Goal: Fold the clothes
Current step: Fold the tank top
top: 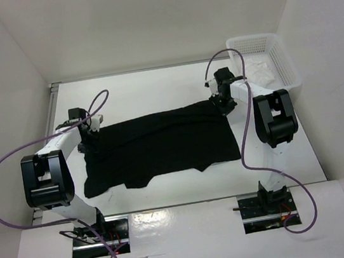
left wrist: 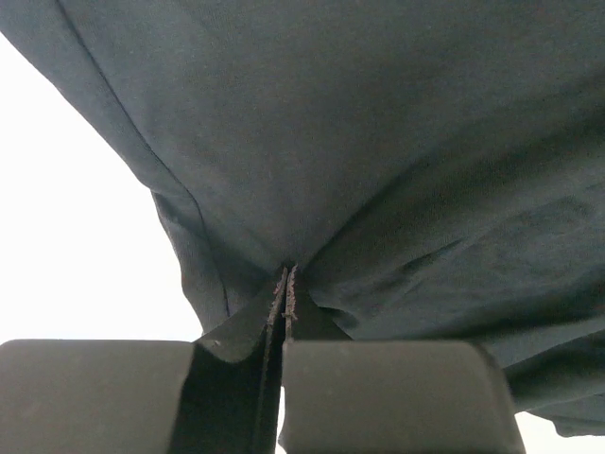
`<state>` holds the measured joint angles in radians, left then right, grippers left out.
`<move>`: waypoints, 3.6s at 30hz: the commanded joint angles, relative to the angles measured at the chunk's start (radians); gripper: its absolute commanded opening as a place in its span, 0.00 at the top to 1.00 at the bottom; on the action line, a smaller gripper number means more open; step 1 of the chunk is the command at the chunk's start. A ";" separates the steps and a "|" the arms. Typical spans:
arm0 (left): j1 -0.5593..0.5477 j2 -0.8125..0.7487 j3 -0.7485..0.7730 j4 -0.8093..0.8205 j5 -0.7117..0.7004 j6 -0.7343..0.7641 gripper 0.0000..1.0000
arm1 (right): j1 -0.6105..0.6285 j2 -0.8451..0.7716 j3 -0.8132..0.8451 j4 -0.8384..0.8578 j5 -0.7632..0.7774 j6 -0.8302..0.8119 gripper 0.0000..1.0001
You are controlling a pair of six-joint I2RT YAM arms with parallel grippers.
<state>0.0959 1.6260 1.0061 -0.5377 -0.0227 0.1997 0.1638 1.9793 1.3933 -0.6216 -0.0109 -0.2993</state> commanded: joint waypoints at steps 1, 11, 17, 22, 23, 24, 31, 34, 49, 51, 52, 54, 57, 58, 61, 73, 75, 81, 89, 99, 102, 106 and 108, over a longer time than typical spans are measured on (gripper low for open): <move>0.007 -0.029 0.008 -0.011 0.010 0.027 1.00 | -0.001 0.035 0.125 0.056 0.020 0.015 1.00; 0.007 0.029 0.081 0.018 -0.020 0.018 0.95 | -0.001 0.056 0.372 -0.073 0.002 -0.014 0.39; 0.007 0.087 0.152 0.018 -0.020 0.000 0.94 | -0.001 0.139 0.487 -0.093 -0.049 -0.004 0.37; 0.007 0.107 0.177 0.028 -0.011 -0.023 0.91 | 0.017 0.230 0.507 -0.090 -0.090 0.005 0.37; 0.007 0.120 0.177 0.028 -0.011 -0.023 0.91 | 0.017 0.240 0.507 -0.090 -0.090 0.005 0.37; 0.007 0.120 0.177 0.028 -0.011 -0.023 0.91 | 0.017 0.260 0.507 -0.090 -0.090 0.005 0.37; 0.007 0.147 0.177 0.038 -0.011 -0.032 0.91 | 0.026 0.315 0.535 -0.081 -0.103 -0.004 0.37; 0.007 0.147 0.187 0.038 -0.011 -0.032 0.90 | 0.026 0.325 0.546 -0.090 -0.112 -0.004 0.37; 0.007 0.189 0.226 0.047 -0.002 -0.032 0.87 | 0.072 0.392 0.602 -0.063 -0.081 -0.014 0.39; 0.007 0.198 0.235 0.047 -0.002 -0.032 0.87 | 0.072 0.405 0.624 -0.063 -0.058 -0.004 0.41; 0.007 0.198 0.235 0.047 -0.002 -0.032 0.87 | 0.072 0.418 0.634 -0.063 -0.049 -0.004 0.43; 0.007 0.207 0.235 0.047 -0.002 -0.032 0.87 | 0.072 0.435 0.671 -0.063 -0.026 0.006 0.49; 0.007 0.207 0.235 0.047 -0.002 -0.032 0.87 | 0.072 0.461 0.707 -0.063 0.008 0.017 0.58; 0.007 0.207 0.235 0.047 -0.002 -0.032 0.87 | 0.072 0.473 0.707 -0.063 0.021 0.017 0.61; 0.007 0.207 0.244 0.047 -0.013 -0.032 0.87 | 0.072 0.498 0.745 -0.063 0.084 0.037 0.66; 0.007 0.198 0.244 0.074 -0.040 -0.063 0.83 | 0.036 0.546 0.845 -0.082 0.183 0.100 0.65; 0.007 0.198 0.253 0.085 -0.040 -0.072 0.83 | 0.036 0.546 0.854 -0.082 0.183 0.109 0.65; 0.039 0.140 0.262 0.145 -0.085 -0.129 0.64 | 0.036 0.546 0.897 -0.124 0.138 0.109 0.65; 0.039 0.257 0.385 0.150 -0.002 -0.151 0.37 | 0.045 0.536 0.897 -0.133 0.094 0.100 0.65; 0.039 0.379 0.451 0.140 0.029 -0.131 0.40 | 0.045 0.497 0.839 -0.113 0.085 0.082 0.65; 0.048 0.388 0.439 0.140 0.029 -0.120 0.40 | 0.045 0.487 0.829 -0.113 0.085 0.081 0.65; 0.048 0.410 0.439 0.140 0.029 -0.109 0.41 | 0.045 0.487 0.829 -0.113 0.085 0.081 0.65; 0.048 0.419 0.439 0.151 0.029 -0.109 0.42 | 0.045 0.487 0.829 -0.113 0.085 0.081 0.65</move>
<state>0.1375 2.0167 1.4250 -0.4030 -0.0177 0.0784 0.2050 2.5122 2.2326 -0.7399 0.0826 -0.2108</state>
